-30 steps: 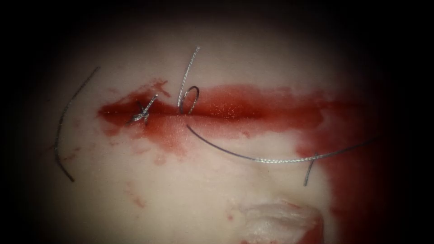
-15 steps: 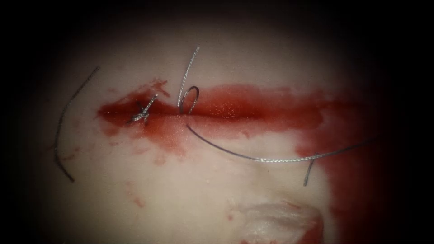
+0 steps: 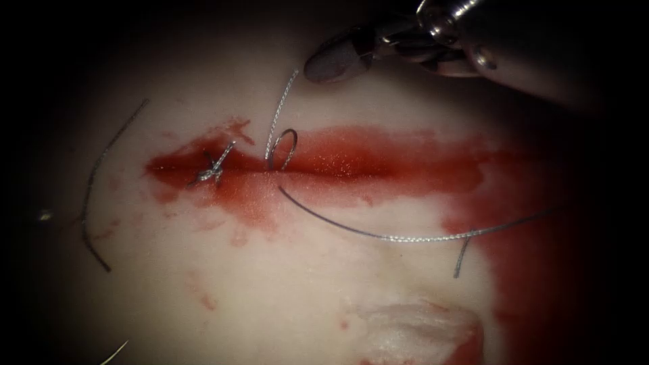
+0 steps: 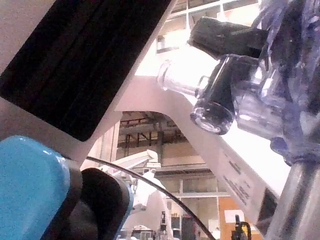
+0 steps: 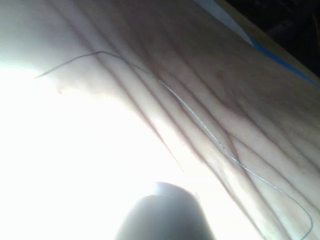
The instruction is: Wound Closure
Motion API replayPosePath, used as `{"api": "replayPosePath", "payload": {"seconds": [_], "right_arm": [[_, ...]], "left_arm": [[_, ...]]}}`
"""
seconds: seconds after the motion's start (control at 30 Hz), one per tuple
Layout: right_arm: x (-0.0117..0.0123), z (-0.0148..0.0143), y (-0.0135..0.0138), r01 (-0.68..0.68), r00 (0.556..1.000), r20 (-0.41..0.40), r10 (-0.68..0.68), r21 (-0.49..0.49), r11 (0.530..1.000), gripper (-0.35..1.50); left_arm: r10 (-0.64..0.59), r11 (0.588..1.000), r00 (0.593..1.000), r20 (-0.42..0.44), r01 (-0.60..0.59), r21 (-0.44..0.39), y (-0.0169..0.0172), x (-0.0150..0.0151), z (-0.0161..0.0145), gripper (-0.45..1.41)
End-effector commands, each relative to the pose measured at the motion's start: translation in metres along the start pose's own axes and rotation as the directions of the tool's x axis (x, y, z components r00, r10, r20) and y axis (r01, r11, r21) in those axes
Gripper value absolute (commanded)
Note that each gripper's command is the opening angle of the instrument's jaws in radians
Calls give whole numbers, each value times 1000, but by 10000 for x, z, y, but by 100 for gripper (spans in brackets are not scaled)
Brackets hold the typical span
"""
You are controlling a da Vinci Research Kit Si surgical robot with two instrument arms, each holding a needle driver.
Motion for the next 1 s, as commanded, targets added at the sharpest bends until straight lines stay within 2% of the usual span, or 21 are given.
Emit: {"api": "replayPosePath", "payload": {"seconds": [0.03, 0.1, 0.17, 0.27, 0.33, 0.37, 0.4, 0.5, 0.53, 0.6, 0.63, 0.7, 0.87, 0.9, 1.0], "right_arm": [[2, 14, 2, -18, 1000, -13, 17, -16, 1000, 54], [-3, 20, 6, -101, 994, -43, 99, -58, 993, 47], [-8, 24, 12, -223, 973, -75, 218, -77, 972, 54], [-13, 29, 20, -299, 952, -85, 293, -80, 951, 57], [-16, 34, 26, -315, 947, -91, 308, -84, 945, 74], [-16, 34, 26, -315, 947, -91, 308, -84, 945, 74], [-19, 38, 31, -310, 949, -96, 302, -90, 946, 88], [-23, 44, 41, -333, 940, -113, 323, -91, 938, 91], [-25, 46, 45, -346, 934, -124, 335, -82, 935, 98], [-24, 50, 52, -381, 914, -169, 368, -47, 923, 81], [-24, 50, 52, -381, 914, -169, 368, -47, 923, 81], [-20, 55, 57, -413, 889, -222, 400, -13, 911, 79], [-15, 64, 60, -421, 881, -244, 405, -17, 907, 77], [-14, 67, 61, -421, 880, -250, 405, -15, 907, 67], [-11, 76, 63, -423, 877, -261, 404, -20, 906, 59]], "left_arm": [[6, 1000, 1000, 1, -6, 4, -9, -8, 4, -45], [6, 1000, 1000, 4, -6, 3, -9, -9, 4, -45], [7, 1000, 1000, 4, -7, 3, -9, -9, 4, -45], [7, 1000, 1000, 6, -7, 3, -8, -8, 5, -45], [7, 1000, 1000, 7, -7, 3, -8, -8, 5, -45], [7, 1000, 1000, 7, -7, 3, -8, -8, 5, -45], [7, 1000, 1000, 8, -7, 3, -8, -8, 6, -45], [7, 1000, 1000, 9, -7, 2, -8, -8, 6, -45], [7, 1000, 1000, 9, -7, 2, -8, -8, 6, -45], [7, 1000, 1000, 10, -7, 2, -8, -8, 7, -45], [7, 1000, 1000, 10, -7, 2, -8, -8, 7, -45], [7, 1000, 1000, 11, -7, 2, -8, -8, 7, -45], [7, 1000, 1000, 16, -7, 1, -8, -7, 8, -45], [7, 1000, 1000, 13, -7, 2, -8, -7, 8, -45], [7, 1000, 1000, 14, -7, 1, -8, -6, 9, -45]]}}
